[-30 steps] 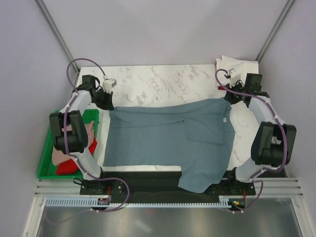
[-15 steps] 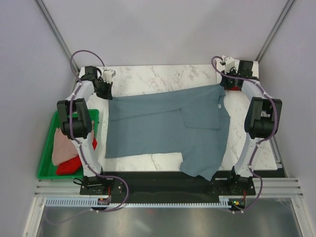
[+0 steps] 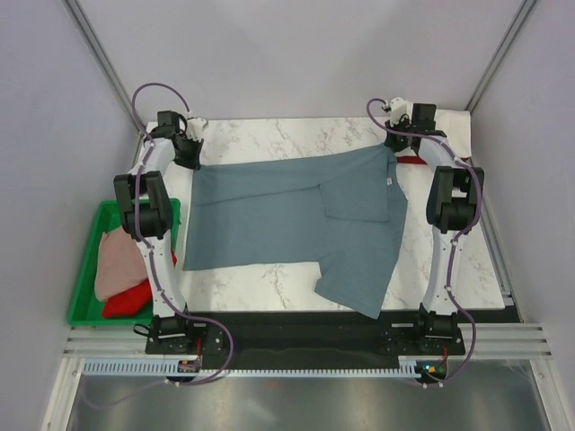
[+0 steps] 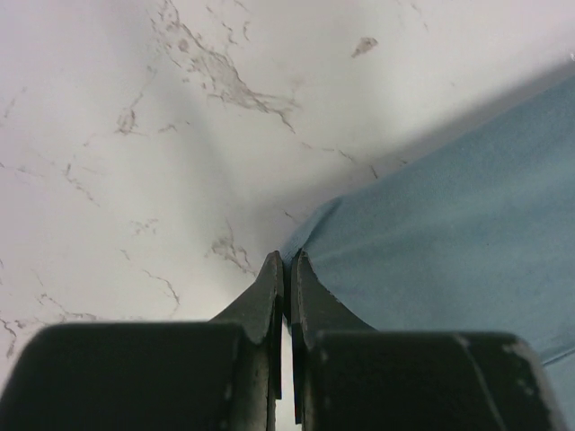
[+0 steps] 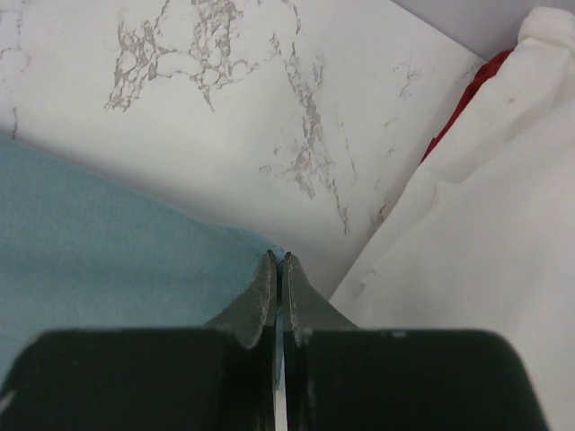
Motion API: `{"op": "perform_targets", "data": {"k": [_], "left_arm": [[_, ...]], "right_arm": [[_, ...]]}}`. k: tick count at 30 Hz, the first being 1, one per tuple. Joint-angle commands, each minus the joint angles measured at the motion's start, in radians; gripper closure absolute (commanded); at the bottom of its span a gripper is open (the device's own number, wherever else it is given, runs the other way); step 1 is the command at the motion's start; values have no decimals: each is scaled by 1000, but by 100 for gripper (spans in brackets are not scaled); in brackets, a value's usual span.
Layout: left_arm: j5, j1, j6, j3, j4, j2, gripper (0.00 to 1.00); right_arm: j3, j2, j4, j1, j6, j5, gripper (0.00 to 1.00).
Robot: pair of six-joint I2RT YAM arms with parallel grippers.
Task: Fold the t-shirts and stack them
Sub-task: Fold the tshirt
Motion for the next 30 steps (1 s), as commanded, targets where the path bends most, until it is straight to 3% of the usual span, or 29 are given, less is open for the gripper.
{"op": "perform_targets", "data": {"k": [1,8,9,10,12,13,17,22,26,30], "left_arm": [[-63,4,-36,84,36,49,98],[-117,-8,-43,145,73,104,90],[-138,-11,-47,152,84,106,88],[-140,-11,-66,162,87,106,88],[-154,-13,-79,207,93,97,87],[-173,-20,-80,214,104,84,81],[-249,-31,-92,213,148,-21,68],[-293,-33,-119,86,142,-222,48],[-244,-33,-99,-93,67,-392,46],[-128,-33,-54,-357,10,-596,48]], "right_arm": [[99,53,52,6,8,38,100],[184,141,113,16,40,89,98],[206,154,131,19,47,116,95],[215,158,147,21,76,130,84],[244,156,183,27,103,162,72],[250,149,191,30,116,187,64],[240,58,204,32,167,178,55],[62,-172,122,29,150,51,53],[-183,-394,14,30,32,-136,53],[-509,-654,-190,38,-208,-230,53]]}}
